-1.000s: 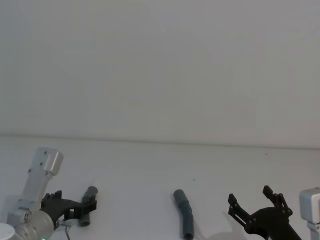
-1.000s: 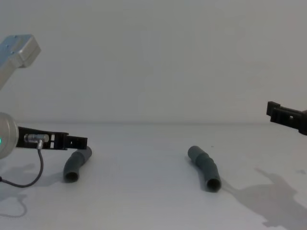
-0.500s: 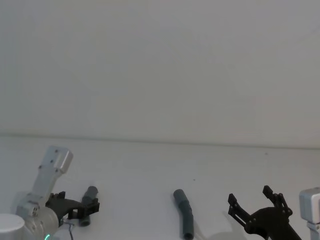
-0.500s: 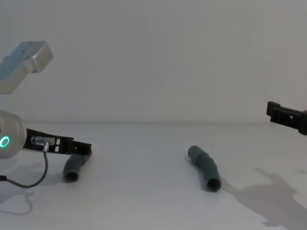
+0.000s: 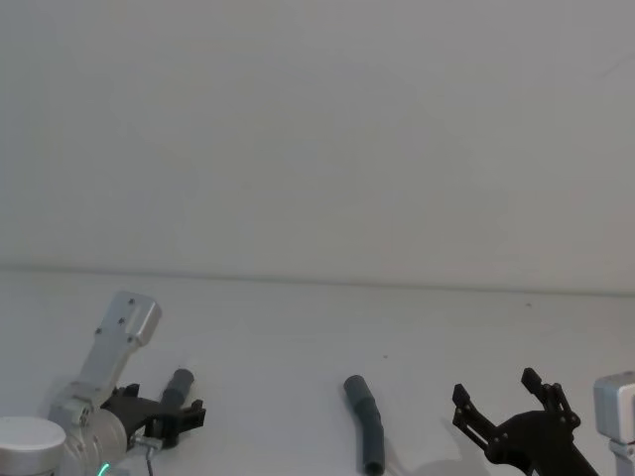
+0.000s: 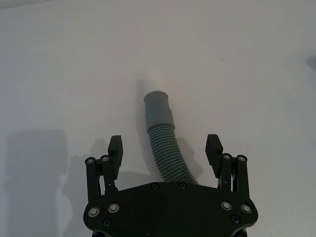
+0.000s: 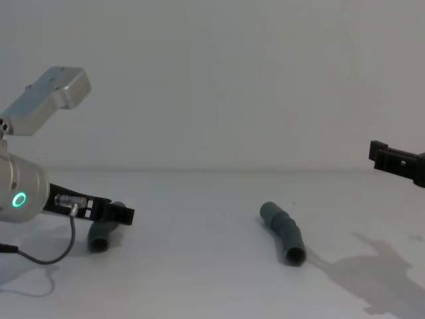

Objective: Use both hands to pick up one end of the pipe from the table, align the ends, and insert them.

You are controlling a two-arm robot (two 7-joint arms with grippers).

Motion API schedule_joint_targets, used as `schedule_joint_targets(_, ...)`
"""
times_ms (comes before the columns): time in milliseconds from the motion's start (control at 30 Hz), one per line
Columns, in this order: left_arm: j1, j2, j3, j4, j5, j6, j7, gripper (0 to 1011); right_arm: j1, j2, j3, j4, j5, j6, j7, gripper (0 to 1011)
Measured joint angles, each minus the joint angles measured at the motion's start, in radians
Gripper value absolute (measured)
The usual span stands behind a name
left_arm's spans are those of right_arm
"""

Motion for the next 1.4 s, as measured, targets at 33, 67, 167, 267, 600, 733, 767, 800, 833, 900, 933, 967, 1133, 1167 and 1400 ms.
schedule_joint_targets(33,-0.001,0.0,0.0,0.002,0.001,0.0,-0.001,1002,0.0,0.0,0.0,0.0,0.0,0.0,0.0,1005)
schedule_joint_targets(67,-0.002,-0.003,0.001,0.005,0.002,0.0,-0.002,1001,0.0,0.0,0.0,0.0,0.0,0.0,0.0,1005)
schedule_joint_targets(167,-0.004,-0.007,0.003,0.013,0.005,0.0,-0.004,1002,0.0,0.0,0.0,0.0,0.0,0.0,0.0,1005)
schedule_joint_targets(267,-0.006,-0.011,0.004,0.02,0.007,-0.002,-0.007,1002,0.0,0.0,0.0,0.0,0.0,0.0,0.0,1005)
schedule_joint_targets(600,-0.012,-0.023,0.005,0.043,0.016,-0.017,-0.013,1002,0.0,0.0,0.0,0.0,0.0,0.0,0.0,1005)
schedule_joint_targets(733,-0.015,-0.027,0.006,0.052,0.02,-0.024,-0.015,1002,0.0,0.0,0.0,0.0,0.0,0.0,0.0,1005)
schedule_joint_targets(767,-0.015,-0.028,0.006,0.053,0.02,-0.025,-0.015,1002,0.0,0.0,0.0,0.0,0.0,0.0,0.0,1005)
schedule_joint_targets(800,-0.016,-0.029,0.006,0.055,0.021,-0.027,-0.016,1002,0.0,0.0,0.0,0.0,0.0,0.0,0.0,1005)
schedule_joint_targets(833,-0.016,-0.031,0.006,0.058,0.023,-0.029,-0.017,1002,0.0,0.0,0.0,0.0,0.0,0.0,0.0,1005)
schedule_joint_targets(900,-0.017,-0.034,0.006,0.061,0.024,-0.032,-0.018,1002,0.0,0.0,0.0,0.0,0.0,0.0,0.0,1005)
schedule_joint_targets(933,-0.017,-0.034,0.006,0.062,0.025,-0.033,-0.018,1002,0.0,0.0,0.0,0.0,0.0,0.0,0.0,1005)
schedule_joint_targets(967,-0.018,-0.036,0.006,0.064,0.025,-0.035,-0.018,1002,0.0,0.0,0.0,0.0,0.0,0.0,0.0,1005)
schedule_joint_targets(1133,-0.019,-0.039,0.006,0.069,0.027,-0.039,-0.019,1002,0.0,0.0,0.0,0.0,0.0,0.0,0.0,1005)
schedule_joint_targets(1167,-0.019,-0.039,0.006,0.069,0.027,-0.039,-0.019,1002,0.0,0.0,0.0,0.0,0.0,0.0,0.0,1005)
schedule_joint_targets(1400,-0.019,-0.042,0.003,0.07,0.03,-0.04,-0.02,1001,0.0,0.0,0.0,0.0,0.0,0.0,0.0,1005)
